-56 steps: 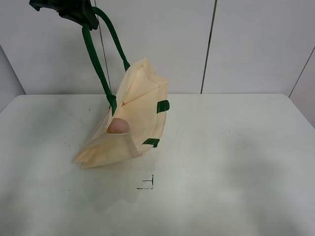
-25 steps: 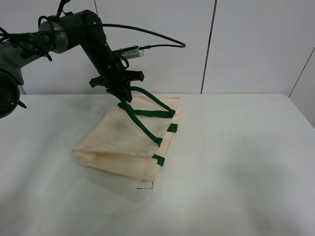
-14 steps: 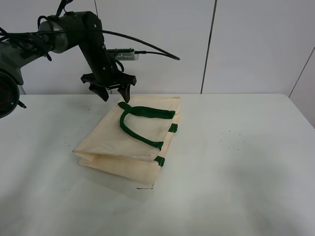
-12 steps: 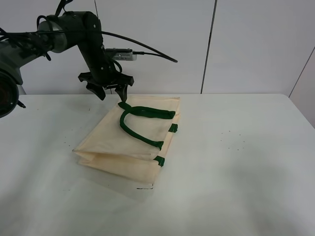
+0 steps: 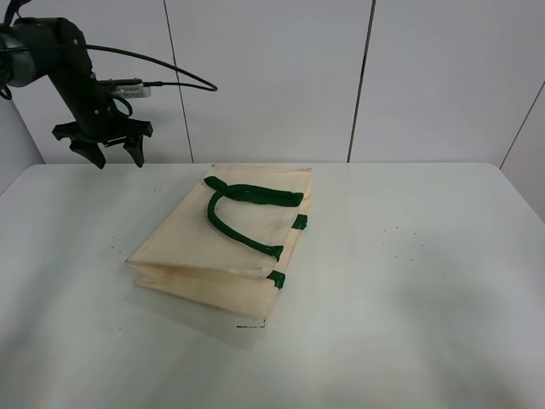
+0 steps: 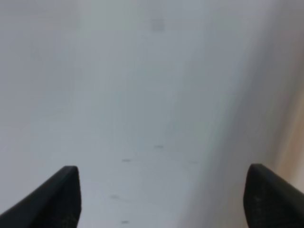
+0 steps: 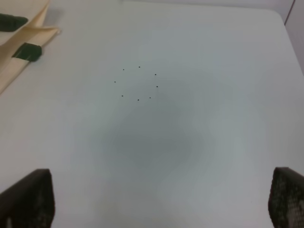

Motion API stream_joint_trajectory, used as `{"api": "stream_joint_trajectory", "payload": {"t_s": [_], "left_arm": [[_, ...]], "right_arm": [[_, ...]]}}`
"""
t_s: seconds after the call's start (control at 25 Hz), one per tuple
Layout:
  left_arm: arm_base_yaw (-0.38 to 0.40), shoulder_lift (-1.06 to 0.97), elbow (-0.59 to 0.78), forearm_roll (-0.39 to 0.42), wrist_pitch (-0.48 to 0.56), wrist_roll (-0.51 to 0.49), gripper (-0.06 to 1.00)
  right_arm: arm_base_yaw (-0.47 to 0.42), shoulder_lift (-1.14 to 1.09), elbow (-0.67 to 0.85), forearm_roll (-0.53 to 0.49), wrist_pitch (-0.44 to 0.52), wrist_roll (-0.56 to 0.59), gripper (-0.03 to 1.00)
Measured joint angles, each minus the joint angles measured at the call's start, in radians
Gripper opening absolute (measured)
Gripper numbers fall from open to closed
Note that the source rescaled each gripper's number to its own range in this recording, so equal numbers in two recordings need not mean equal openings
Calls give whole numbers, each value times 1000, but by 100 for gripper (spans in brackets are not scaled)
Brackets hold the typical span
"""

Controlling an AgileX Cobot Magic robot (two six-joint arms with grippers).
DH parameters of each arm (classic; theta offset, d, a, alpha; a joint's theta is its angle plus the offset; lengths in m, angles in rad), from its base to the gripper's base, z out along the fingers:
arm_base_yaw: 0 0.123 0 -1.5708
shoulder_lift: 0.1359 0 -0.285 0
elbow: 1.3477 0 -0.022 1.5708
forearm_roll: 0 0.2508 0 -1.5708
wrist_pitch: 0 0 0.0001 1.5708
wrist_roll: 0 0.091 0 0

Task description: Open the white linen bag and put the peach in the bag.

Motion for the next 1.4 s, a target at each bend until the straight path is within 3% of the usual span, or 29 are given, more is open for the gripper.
{"api": "stream_joint_trajectory", "payload": {"t_s": [0.24,0.48,1.04,1.24,1.4], "left_arm": [[22,-102,169,1,0,0,98],[22,-365,412,-7,0,0,98],[19,-1308,1233,-10,-3,74,98],[19,-1630,1491,-10,-89,78,98],[19,-1853,1620,-10,-133,79,98]], "right_arm": [[0,0,0,0,0,0,100],[0,0,0,0,0,0,100],[0,0,0,0,0,0,100],[0,0,0,0,0,0,100],[0,0,0,0,0,0,100]]}}
